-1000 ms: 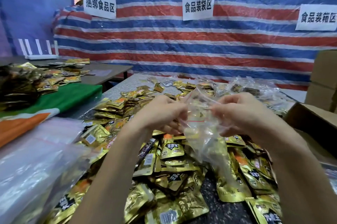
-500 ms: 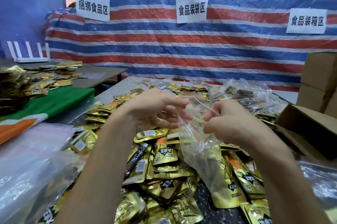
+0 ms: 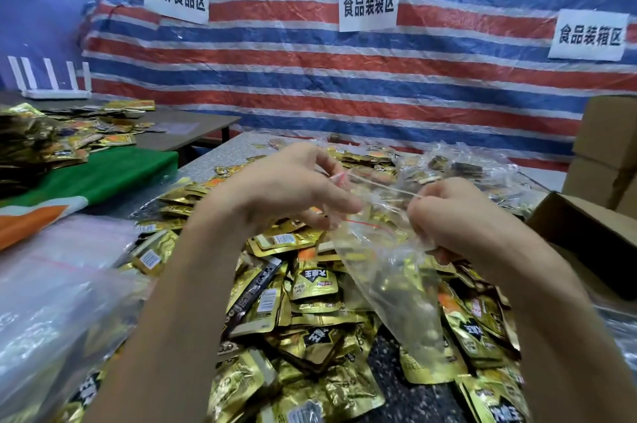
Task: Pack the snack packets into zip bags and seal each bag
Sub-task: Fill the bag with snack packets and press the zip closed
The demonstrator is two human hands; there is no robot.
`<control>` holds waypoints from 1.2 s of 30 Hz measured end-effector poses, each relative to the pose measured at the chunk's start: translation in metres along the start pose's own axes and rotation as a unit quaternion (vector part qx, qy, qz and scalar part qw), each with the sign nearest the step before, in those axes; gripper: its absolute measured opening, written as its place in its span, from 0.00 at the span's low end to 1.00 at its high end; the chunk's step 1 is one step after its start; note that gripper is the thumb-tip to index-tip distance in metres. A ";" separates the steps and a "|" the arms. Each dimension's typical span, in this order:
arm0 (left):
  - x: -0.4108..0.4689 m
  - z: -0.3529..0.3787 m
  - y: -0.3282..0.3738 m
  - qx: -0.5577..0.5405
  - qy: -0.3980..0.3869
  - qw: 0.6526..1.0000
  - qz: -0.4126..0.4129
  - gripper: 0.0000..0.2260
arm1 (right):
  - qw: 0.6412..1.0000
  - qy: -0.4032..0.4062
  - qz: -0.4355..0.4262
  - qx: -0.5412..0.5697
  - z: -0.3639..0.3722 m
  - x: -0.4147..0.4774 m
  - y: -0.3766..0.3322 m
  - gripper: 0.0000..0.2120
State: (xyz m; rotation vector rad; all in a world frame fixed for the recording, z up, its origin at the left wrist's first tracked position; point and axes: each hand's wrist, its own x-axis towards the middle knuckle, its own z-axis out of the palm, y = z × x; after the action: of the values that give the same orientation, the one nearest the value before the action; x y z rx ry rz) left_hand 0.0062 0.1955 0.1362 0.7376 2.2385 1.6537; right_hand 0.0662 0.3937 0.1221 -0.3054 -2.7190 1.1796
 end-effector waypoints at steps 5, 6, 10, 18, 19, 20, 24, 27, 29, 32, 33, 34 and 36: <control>-0.005 -0.022 -0.008 0.042 -0.057 0.997 0.010 0.14 | 0.969 -0.171 -0.028 0.175 -0.009 0.007 0.009 0.20; -0.006 -0.024 -0.010 0.064 -0.063 0.996 0.011 0.11 | 0.943 -0.236 -0.058 0.227 -0.012 0.008 0.012 0.26; -0.004 -0.025 -0.013 0.169 -0.075 0.983 0.013 0.06 | 0.922 -0.225 -0.112 0.295 -0.010 0.023 0.033 0.24; 0.007 -0.022 -0.019 0.225 -0.159 0.961 0.007 0.02 | 0.967 -0.081 -0.177 -0.167 0.071 0.058 0.054 0.23; 0.007 -0.021 -0.019 0.227 -0.167 0.959 0.011 0.06 | 0.964 -0.085 -0.172 -0.186 0.074 0.058 0.055 0.28; 0.007 -0.021 -0.019 0.226 -0.167 0.960 0.009 0.10 | 0.962 -0.083 -0.171 -0.196 0.075 0.059 0.055 0.34; 0.012 -0.020 -0.020 0.260 -0.141 0.955 -0.009 0.16 | 0.958 -0.065 -0.167 -0.223 0.078 0.058 0.051 0.37; 0.014 -0.024 -0.024 0.291 -0.126 0.948 0.001 0.11 | 0.957 -0.003 -0.169 -0.235 0.083 0.052 0.041 0.26; 0.010 -0.027 -0.026 0.282 -0.130 0.951 0.003 0.11 | 0.961 0.022 -0.173 -0.217 0.082 0.048 0.034 0.19; 0.006 -0.029 -0.030 0.200 -0.148 0.968 0.009 0.09 | 0.968 0.055 -0.179 -0.168 0.074 0.044 0.030 0.13; 0.005 -0.028 -0.032 0.159 -0.143 0.977 0.006 0.09 | 0.969 0.082 -0.184 -0.146 0.070 0.043 0.029 0.12; 0.006 -0.027 -0.033 0.125 -0.134 0.983 0.007 0.10 | 0.968 0.114 -0.190 -0.117 0.066 0.044 0.029 0.11; 0.009 -0.024 -0.037 0.092 -0.112 0.989 0.025 0.15 | 0.963 0.167 -0.206 -0.049 0.056 0.046 0.031 0.11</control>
State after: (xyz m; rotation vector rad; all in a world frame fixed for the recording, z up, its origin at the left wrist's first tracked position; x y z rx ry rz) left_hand -0.0224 0.1725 0.1097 0.9791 2.2447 1.3206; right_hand 0.0126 0.3865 0.0641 0.0507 -2.3885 0.7995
